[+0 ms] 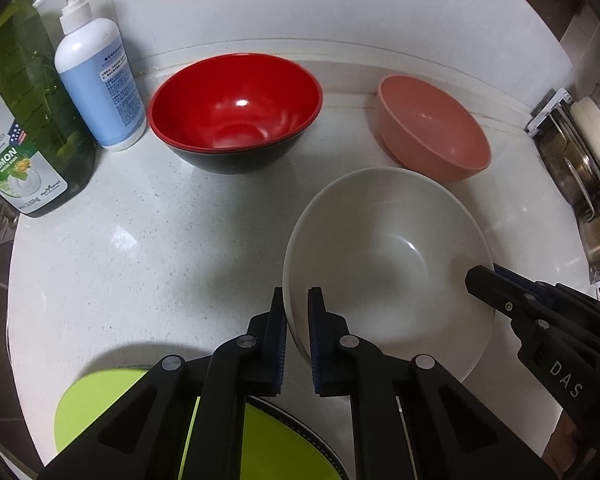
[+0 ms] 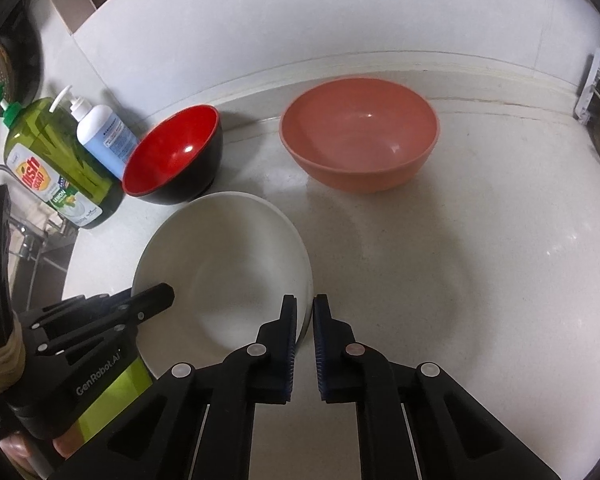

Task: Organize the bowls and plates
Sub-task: 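Move both tools to the rim of the beige bowl, then close the right tool on the beige bowl rim while the left tool grips it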

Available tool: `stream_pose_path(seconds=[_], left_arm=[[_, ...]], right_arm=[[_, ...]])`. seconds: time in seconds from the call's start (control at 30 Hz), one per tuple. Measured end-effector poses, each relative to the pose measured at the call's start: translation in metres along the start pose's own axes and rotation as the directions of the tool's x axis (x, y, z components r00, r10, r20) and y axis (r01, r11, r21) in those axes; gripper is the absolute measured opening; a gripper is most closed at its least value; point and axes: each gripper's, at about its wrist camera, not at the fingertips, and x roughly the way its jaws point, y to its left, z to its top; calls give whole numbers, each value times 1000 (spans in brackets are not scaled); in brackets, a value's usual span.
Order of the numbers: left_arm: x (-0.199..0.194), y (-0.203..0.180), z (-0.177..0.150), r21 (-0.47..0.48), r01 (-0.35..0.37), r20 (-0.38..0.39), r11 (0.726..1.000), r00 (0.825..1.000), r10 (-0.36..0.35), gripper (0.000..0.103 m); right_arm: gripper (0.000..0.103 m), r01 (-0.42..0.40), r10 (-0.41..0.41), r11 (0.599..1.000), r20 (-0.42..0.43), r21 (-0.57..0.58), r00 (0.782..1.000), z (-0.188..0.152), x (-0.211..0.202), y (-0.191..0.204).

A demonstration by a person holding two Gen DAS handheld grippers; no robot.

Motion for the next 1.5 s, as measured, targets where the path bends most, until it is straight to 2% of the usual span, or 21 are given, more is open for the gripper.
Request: stream_pose_path(seconds=[0.27, 0.63, 1.13, 1.5], left_arm=[[-26, -17, -13, 12, 24, 15, 1000, 1000, -24, 12], [-55, -51, -41, 33, 64, 24, 997, 998, -64, 13], [-44, -112, -74, 114, 106, -55, 988, 993, -100, 14], [-30, -150, -92, 156, 118, -107, 981, 989, -102, 14]], right_arm=[[10, 12, -13, 1000, 33, 11, 999, -8, -34, -7], [10, 40, -42, 999, 56, 35, 998, -41, -74, -28], [10, 106, -108, 989, 21, 105, 994, -85, -96, -81], [10, 142, -139, 979, -29, 150, 990, -107, -97, -114]])
